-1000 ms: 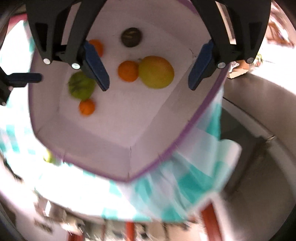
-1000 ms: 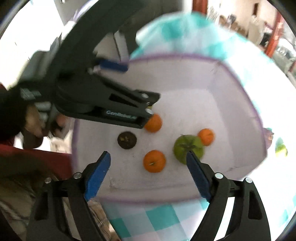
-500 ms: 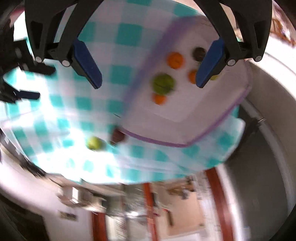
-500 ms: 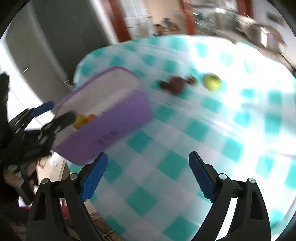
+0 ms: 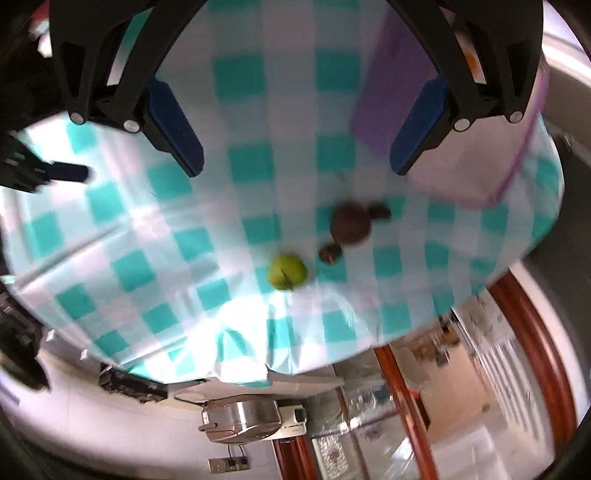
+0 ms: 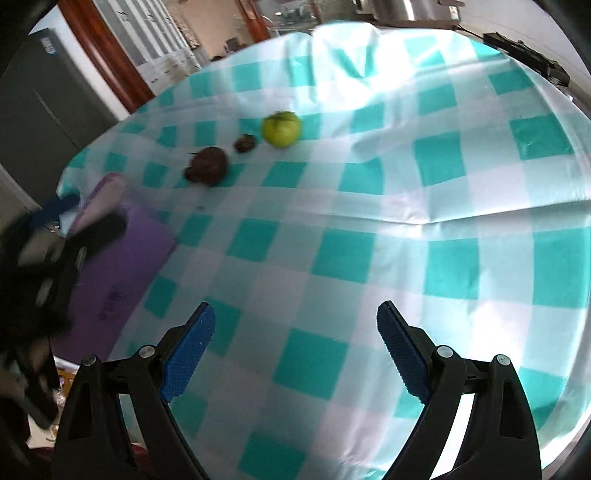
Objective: Organize fruits
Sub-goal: 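Grasp the wrinkled brown apple with the left tool while the right tool grasps the green apple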
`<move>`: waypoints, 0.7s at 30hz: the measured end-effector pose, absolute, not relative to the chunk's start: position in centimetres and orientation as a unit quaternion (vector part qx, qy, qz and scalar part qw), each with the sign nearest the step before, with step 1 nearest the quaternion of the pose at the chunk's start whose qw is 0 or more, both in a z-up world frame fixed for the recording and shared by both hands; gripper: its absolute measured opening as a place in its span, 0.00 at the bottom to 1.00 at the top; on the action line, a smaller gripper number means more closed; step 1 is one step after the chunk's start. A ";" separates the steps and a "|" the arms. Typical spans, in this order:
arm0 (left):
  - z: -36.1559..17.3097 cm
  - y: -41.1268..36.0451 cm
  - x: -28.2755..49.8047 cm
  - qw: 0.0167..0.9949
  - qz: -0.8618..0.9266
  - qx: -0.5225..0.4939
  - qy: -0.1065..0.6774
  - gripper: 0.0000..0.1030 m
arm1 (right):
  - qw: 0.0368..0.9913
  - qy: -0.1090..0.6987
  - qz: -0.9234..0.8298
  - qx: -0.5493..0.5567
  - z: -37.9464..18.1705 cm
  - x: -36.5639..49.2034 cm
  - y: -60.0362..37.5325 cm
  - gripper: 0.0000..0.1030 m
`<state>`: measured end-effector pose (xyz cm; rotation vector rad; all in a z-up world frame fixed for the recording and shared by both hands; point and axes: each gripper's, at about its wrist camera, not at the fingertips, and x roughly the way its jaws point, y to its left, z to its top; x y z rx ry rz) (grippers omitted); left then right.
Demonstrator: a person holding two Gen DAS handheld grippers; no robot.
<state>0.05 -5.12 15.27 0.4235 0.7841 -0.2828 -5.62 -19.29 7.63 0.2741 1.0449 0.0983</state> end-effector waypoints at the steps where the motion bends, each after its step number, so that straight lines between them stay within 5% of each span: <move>1: 14.7 -5.8 1.6 0.887 -0.126 0.224 0.383 0.98 | 0.854 0.503 0.038 0.128 7.4 -5.1 -19.7 0.84; 11: 7.9 -7.2 20.7 0.789 -0.130 0.243 0.549 0.98 | 0.826 0.545 0.011 0.143 5.0 2.8 -19.1 0.84; 21: 2.8 -6.4 24.7 0.673 -0.280 0.361 0.582 0.89 | 0.839 0.536 0.028 0.086 3.9 15.8 -14.5 0.84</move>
